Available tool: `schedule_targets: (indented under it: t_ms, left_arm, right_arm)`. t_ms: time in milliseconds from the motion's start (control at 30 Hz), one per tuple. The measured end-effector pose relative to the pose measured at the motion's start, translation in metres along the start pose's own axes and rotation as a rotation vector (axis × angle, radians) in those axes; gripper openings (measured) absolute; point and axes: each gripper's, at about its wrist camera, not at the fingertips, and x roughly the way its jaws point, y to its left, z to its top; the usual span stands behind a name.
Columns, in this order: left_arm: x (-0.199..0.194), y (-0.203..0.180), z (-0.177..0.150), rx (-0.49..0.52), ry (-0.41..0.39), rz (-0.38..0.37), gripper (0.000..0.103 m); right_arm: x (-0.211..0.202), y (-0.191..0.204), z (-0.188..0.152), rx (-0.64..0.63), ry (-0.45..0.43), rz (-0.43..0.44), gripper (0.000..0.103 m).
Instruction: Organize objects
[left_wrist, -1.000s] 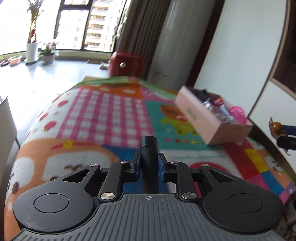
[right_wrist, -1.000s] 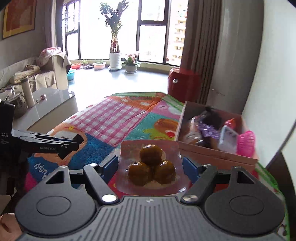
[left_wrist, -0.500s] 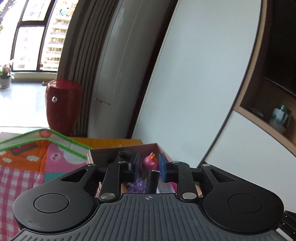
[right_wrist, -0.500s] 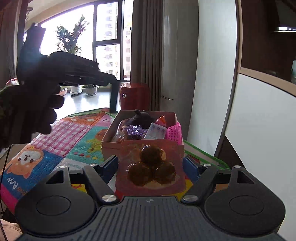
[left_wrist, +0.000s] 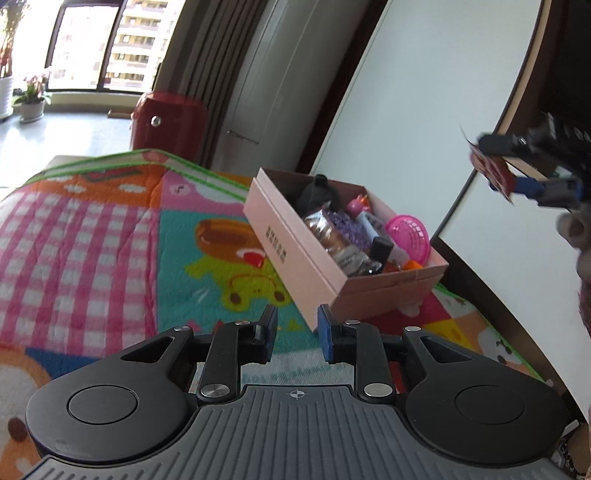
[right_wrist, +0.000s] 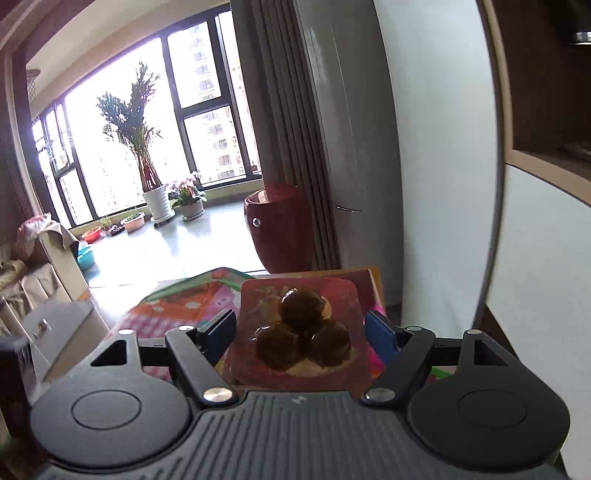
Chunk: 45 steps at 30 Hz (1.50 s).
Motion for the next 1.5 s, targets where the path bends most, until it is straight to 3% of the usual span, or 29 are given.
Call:
schedule_targets:
  t_ms: [67,100,267,300,400,433,533,600,667,733,800,900,1067,1167,1300,1500]
  left_arm:
    - [0.000,0.006,-0.008,-0.027,0.014,-0.001,0.026]
    - [-0.001,0.009,-0.010,-0.037,0.021,0.000,0.026]
    - [-0.004,0.015,-0.011,-0.058,0.014,-0.025,0.026]
    - [-0.004,0.014,-0.009,-0.064,0.008,-0.041,0.026]
    - [0.002,0.001,0.008,-0.063,-0.021,-0.086,0.026]
    - [0.005,-0.005,0.015,-0.055,-0.039,-0.087,0.026]
    - [0.027,-0.023,0.040,-0.028,-0.067,-0.067,0.026]
    - [0.050,-0.030,0.051,-0.018,-0.028,-0.030,0.026]
    - [0.073,-0.037,0.054,0.008,0.033,0.058,0.026]
    - [0.087,-0.039,0.052,0.044,0.080,0.111,0.037]
    - [0.088,-0.035,0.050,0.071,0.075,0.161,0.068]
    - [0.082,-0.019,0.052,0.102,0.053,0.210,0.090]
    - [0.073,0.037,0.072,0.059,-0.021,0.317,0.092]
    - [0.076,0.070,0.083,0.056,-0.071,0.373,0.100]
    - [0.078,0.091,0.088,0.036,-0.068,0.360,0.101]
    - [0.073,0.084,0.087,0.078,-0.102,0.364,0.099]
  right_arm:
    - [0.031,0.004,0.015,0.014,0.041,0.012,0.083]
    - [0.044,0.006,0.017,0.017,0.053,-0.022,0.089]
    - [0.058,-0.003,-0.004,-0.072,0.035,-0.170,0.089]
    - [0.056,-0.008,-0.012,-0.092,0.034,-0.192,0.087]
    - [0.048,-0.023,-0.046,-0.179,0.086,-0.237,0.065]
    - [0.045,-0.027,-0.059,-0.207,0.106,-0.251,0.064]
    - [0.050,-0.038,-0.089,-0.289,0.144,-0.306,0.064]
    - [0.060,-0.048,-0.100,-0.303,0.156,-0.331,0.065]
    - [0.073,-0.057,-0.107,-0.291,0.177,-0.339,0.065]
    - [0.087,-0.068,-0.111,-0.268,0.192,-0.332,0.065]
    - [0.095,-0.072,-0.115,-0.251,0.190,-0.310,0.065]
    - [0.105,-0.064,-0.118,-0.244,0.180,-0.254,0.065]
    - [0.126,-0.019,-0.109,-0.264,0.135,-0.157,0.065]
    - [0.142,0.012,-0.100,-0.271,0.111,-0.128,0.067]
    - [0.153,0.035,-0.099,-0.293,0.089,-0.147,0.073]
    - [0.151,0.029,-0.100,-0.224,0.105,-0.196,0.076]
